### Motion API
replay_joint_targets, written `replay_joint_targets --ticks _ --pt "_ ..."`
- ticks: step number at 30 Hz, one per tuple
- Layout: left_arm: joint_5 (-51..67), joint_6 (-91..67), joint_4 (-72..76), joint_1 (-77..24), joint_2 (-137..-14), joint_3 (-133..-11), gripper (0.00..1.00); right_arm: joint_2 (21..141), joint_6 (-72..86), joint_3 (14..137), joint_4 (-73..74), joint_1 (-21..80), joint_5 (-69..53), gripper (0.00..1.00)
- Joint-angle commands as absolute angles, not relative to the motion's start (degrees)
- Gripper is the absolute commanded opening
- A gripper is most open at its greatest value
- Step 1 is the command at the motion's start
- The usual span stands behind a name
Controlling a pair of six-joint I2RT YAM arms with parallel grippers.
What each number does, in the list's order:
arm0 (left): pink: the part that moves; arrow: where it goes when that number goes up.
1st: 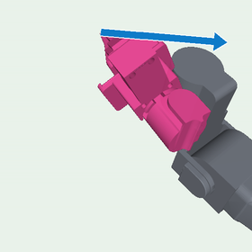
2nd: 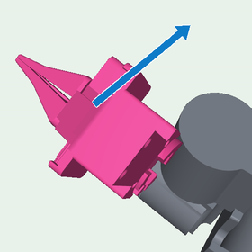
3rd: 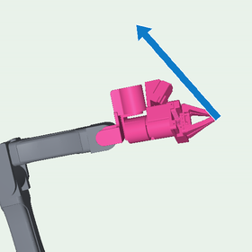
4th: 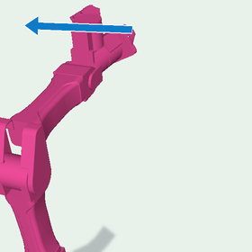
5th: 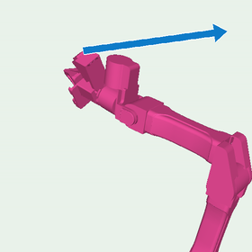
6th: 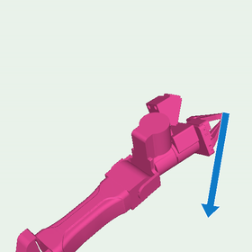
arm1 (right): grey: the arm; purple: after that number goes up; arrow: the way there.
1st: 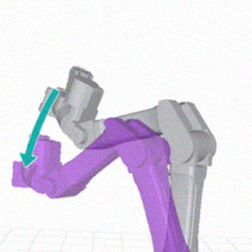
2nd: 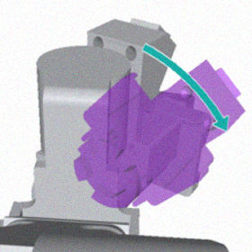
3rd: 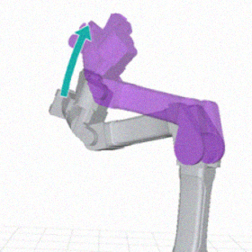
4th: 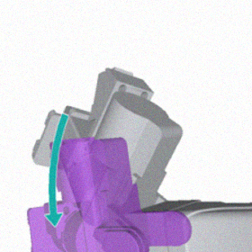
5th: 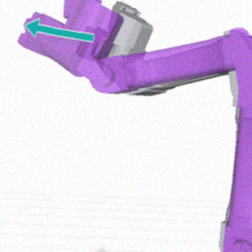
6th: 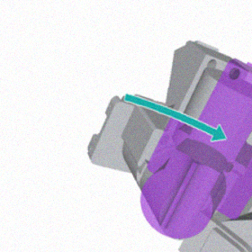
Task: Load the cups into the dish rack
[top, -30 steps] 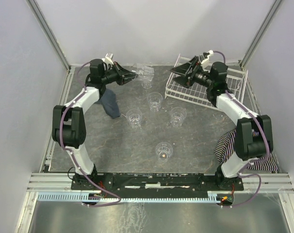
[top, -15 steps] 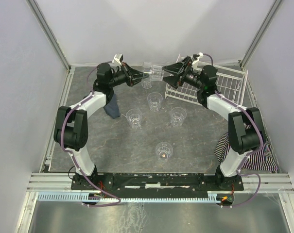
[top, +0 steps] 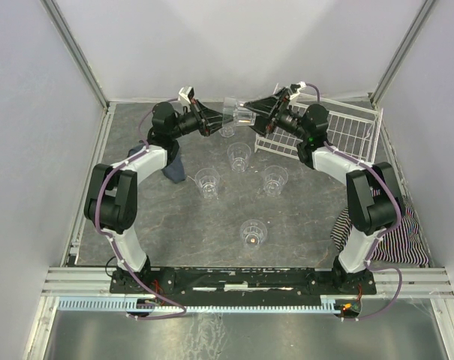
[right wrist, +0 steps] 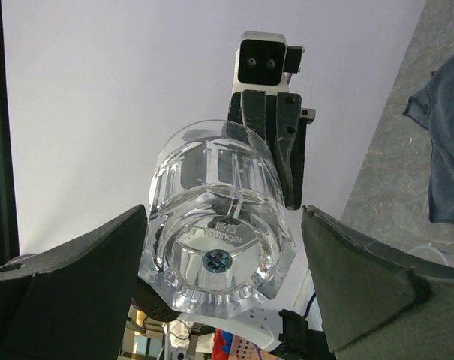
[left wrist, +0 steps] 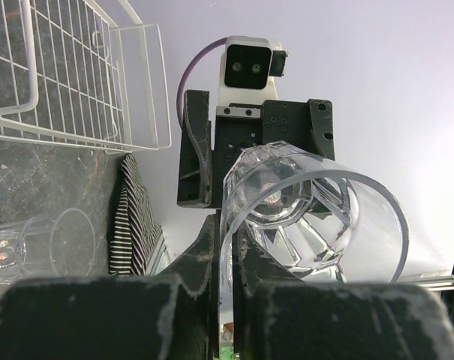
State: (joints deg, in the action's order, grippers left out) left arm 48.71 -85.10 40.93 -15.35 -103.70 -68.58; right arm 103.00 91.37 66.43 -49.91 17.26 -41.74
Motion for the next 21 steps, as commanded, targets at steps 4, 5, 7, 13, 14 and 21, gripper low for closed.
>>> replay_joint_targets --ticks 4,5,7,13,14,21 --pt "50.2 -88.9 47.6 -15.7 -102.3 -68.4 0.03 103.8 94.0 68.4 -57.9 17.6 -40.5 0.51" --pt "50.2 -88.9 47.6 -15.7 -102.3 -68.3 0.03 103.8 94.0 68.3 -58.1 17.6 -40.4 0.40" --pt "50.2 -88.6 47.6 -15.6 -102.4 -68.0 0.03 104.0 94.5 67.9 -59.5 17.5 -39.9 0.24" --pt "48.9 -83.1 41.8 -15.5 -102.0 -68.4 0.41 103.4 96.1 66.9 -62.2 16.4 -39.1 0.03" --pt "48.6 -81.4 39.7 -15.4 -101.9 -69.0 0.56 102.5 94.6 66.5 -60.2 15.8 -39.2 0.02" --pt "46.7 -72.1 28.7 -14.4 -101.3 -71.8 0.99 95.5 79.2 68.8 -38.5 8.8 -42.3 0.01"
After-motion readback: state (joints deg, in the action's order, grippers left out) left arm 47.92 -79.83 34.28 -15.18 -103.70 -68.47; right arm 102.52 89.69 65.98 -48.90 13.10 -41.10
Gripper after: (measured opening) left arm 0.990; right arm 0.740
